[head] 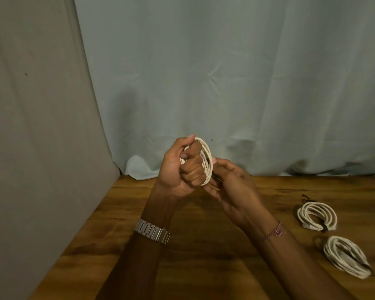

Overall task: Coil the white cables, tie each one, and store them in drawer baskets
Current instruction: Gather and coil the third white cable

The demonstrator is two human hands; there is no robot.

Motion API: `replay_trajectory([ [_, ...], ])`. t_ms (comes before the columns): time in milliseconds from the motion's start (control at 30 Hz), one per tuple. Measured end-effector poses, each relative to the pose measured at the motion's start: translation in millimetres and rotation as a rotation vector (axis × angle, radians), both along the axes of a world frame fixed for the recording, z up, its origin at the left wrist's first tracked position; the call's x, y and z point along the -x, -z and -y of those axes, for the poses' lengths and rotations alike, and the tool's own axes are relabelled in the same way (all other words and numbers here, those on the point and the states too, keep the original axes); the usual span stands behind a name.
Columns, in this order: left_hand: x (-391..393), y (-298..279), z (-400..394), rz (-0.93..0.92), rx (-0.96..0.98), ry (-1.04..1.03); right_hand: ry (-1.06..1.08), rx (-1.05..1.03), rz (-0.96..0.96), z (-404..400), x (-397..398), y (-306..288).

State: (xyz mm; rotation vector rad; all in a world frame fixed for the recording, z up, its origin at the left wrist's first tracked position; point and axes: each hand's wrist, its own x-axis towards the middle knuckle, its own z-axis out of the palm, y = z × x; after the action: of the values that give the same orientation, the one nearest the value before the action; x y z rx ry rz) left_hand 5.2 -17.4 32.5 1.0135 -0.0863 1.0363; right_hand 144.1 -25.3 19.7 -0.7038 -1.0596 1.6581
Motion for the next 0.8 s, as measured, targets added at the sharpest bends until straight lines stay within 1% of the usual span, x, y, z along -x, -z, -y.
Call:
replay_trajectory([
  [100, 1, 2, 0, -0.001, -0.009, 0.028, 0.004, -0.072, -0.006, 5, 4, 0],
  [200, -1, 4, 1, -0.057, -0.042, -0.018, 0.008, -0.129, 0.0, 7, 6, 2],
  [233, -1, 5, 1, -0.065, -0.048, -0.015, 0.005, -0.177, 0.021, 7, 5, 3],
  [300, 0, 6, 1, -0.049, -0.03, 0.019, -0.045, -0.306, 0.093, 4, 1, 9],
  [333, 1, 7, 1, -0.039, -0.023, 0.041, -0.08, -0.339, 0.112, 2, -1, 11],
  [400, 1, 8, 2, -0.033, -0.028, 0.069, -0.124, -0.334, 0.1, -3, -4, 11],
  [467, 0, 8, 2, -0.053, -0.077, 0.044, -0.071, -0.345, 0.097, -6, -4, 11],
  [567, -6, 10, -2, -0.132, -0.135, -0.036, 0.073, -0.402, 0.136, -7, -3, 16],
  [633, -6, 12, -5, -0.177, -0.143, -0.086, 0.163, -0.439, 0.166, -7, -1, 21],
  [700, -6, 15, -8, -0.231, -0.147, -0.183, 0.236, -0.459, 0.181, -9, 1, 26],
  [800, -5, 16, -9, -0.309, -0.106, -0.321, 0.297, -0.464, 0.166, -11, 5, 32],
])
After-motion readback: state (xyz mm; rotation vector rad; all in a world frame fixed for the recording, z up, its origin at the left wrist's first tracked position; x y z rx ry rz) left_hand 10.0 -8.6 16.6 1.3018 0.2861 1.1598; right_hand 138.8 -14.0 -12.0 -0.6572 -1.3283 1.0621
